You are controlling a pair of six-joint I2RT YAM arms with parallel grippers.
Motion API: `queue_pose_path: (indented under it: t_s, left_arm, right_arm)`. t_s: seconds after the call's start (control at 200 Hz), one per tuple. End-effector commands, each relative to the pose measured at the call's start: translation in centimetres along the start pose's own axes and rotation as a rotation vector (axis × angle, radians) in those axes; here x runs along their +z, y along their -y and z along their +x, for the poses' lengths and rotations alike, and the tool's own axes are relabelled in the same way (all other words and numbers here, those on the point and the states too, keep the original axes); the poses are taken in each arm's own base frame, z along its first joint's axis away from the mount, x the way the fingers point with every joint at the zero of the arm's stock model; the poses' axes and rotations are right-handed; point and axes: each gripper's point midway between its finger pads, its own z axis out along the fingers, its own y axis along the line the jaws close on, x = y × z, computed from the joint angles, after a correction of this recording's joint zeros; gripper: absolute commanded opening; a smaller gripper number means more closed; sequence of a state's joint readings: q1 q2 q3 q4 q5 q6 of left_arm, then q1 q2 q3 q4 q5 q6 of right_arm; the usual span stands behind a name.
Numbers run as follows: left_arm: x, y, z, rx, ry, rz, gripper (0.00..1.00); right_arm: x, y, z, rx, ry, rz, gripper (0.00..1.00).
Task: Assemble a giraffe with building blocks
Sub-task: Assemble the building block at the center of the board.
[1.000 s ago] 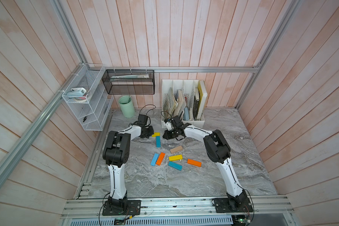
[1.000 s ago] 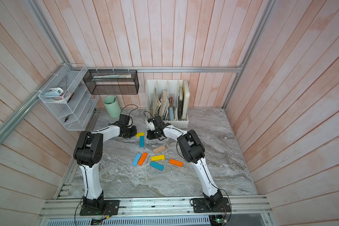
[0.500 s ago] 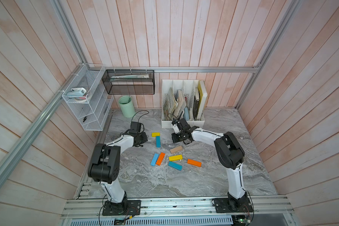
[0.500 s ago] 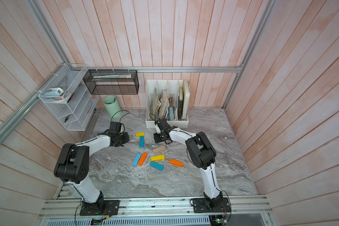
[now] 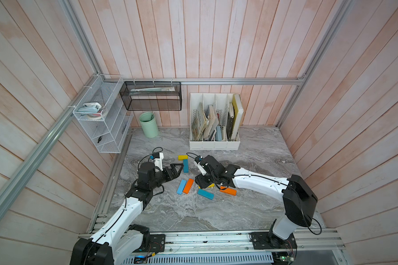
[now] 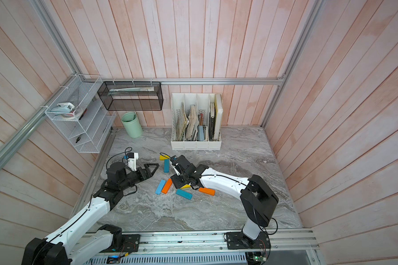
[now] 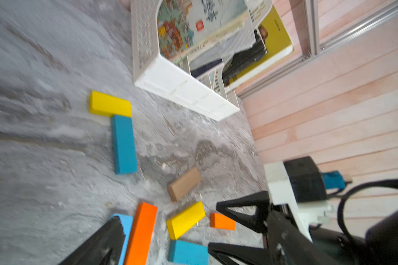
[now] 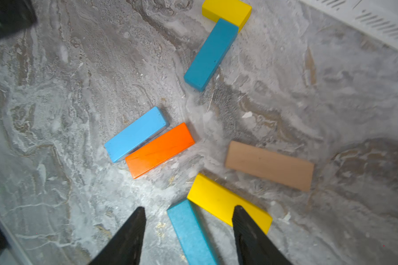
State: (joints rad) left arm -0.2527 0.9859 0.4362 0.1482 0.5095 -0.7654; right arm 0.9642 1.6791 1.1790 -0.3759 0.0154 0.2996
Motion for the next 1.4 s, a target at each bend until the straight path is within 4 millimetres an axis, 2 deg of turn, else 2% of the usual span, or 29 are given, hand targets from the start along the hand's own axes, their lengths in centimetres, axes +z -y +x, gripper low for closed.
queue_pose_path:
  t_s: [0.0, 0.055, 0.11, 0.195, 0.31, 0.345, 0.415, 0.52, 0.56, 0.625, 0.655, 0.68, 0.71, 0.79, 0.865, 0.935, 1.0, 1.24, 1.39]
  left_arm:
    - [0.0, 1.6, 3.7, -0.195, -0.153, 0.152, 1.0]
    - [0.3, 1.0, 5.4, -0.273, -0.254, 0.122, 1.0]
    - [0.3, 1.2, 5.9, -0.237, -0.273, 0.096, 0.98]
    - [-0.7, 1.8, 4.8, -0.143, -0.167, 0.006, 1.0]
    - [-1.7, 3.8, 3.6, -0.035, -0.146, 0.015, 1.0]
    - [-2.2, 3.9, 3.4, -0.028, -0.115, 0.013, 1.0]
    - [-2.4, 2.9, 3.4, -0.078, -0.08, -0.008, 1.0]
    - [-1.0, 1.8, 4.7, -0.078, -0.204, -0.079, 1.0]
    - [-0.6, 1.3, 5.3, -0.05, -0.263, -0.165, 1.0]
    - [-0.9, -1.2, 5.7, -0.013, -0.323, -0.413, 1.0]
    - [-1.2, -2.3, 5.7, -0.002, -0.338, -0.495, 0.94]
    - [-1.2, -3.0, 5.9, -0.003, -0.356, -0.536, 0.83]
    - [-1.4, -3.9, 6.2, -0.008, -0.373, -0.585, 0.75]
    - [-1.4, -5.6, 7.2, -0.024, -0.418, -0.656, 0.65]
    - [-1.4, -6.6, 8.0, -0.035, -0.438, -0.68, 0.47]
    - [-1.6, -7.7, 8.4, -0.029, -0.445, -0.721, 0.35]
    - [-1.4, -8.7, 8.7, -0.009, -0.454, -0.742, 0.34]
    - [1.6, -9.6, 8.7, 0.087, -0.497, -0.706, 0.35]
    - [1.5, -11.0, 8.6, 0.16, -0.551, -0.784, 0.34]
  right_arm:
    - [-0.5, 0.2, 1.9, 0.033, -0.076, 0.033, 0.67]
    - [-0.9, 0.5, 1.9, 0.046, -0.07, 0.051, 0.66]
    - [-1.4, 0.8, 2.0, 0.059, -0.056, 0.062, 0.65]
    - [-2.1, 1.1, 1.9, 0.078, -0.024, 0.069, 0.65]
    - [-2.3, 1.7, 2.6, 0.094, -0.018, 0.086, 0.64]
    - [-2.2, 1.8, 2.8, 0.094, -0.023, 0.088, 0.64]
    - [-2.2, 1.9, 3.0, 0.093, -0.025, 0.09, 0.64]
    - [-2.0, 1.9, 3.1, 0.095, -0.025, 0.092, 0.63]
    - [-1.6, 1.6, 3.2, 0.097, -0.03, 0.075, 0.63]
    - [-0.9, 0.7, 3.1, 0.099, -0.041, 0.03, 0.61]
    - [-0.5, 0.3, 2.9, 0.098, -0.05, 0.009, 0.6]
    - [-0.2, -0.1, 2.8, 0.099, -0.058, -0.005, 0.6]
    - [0.1, -0.4, 2.5, 0.098, -0.061, -0.02, 0.6]
    - [0.5, -0.7, 1.9, 0.093, -0.064, -0.024, 0.59]
    - [0.5, -0.4, 1.8, 0.087, -0.051, -0.009, 0.59]
    - [0.3, 0.1, 1.9, 0.089, -0.044, 0.006, 0.59]
    - [0.1, 0.7, 2.2, 0.1, -0.04, 0.01, 0.59]
    - [-0.4, 2.5, 3.4, 0.143, -0.033, 0.007, 0.59]
    - [-0.7, 3.3, 3.9, 0.161, -0.029, 0.007, 0.59]
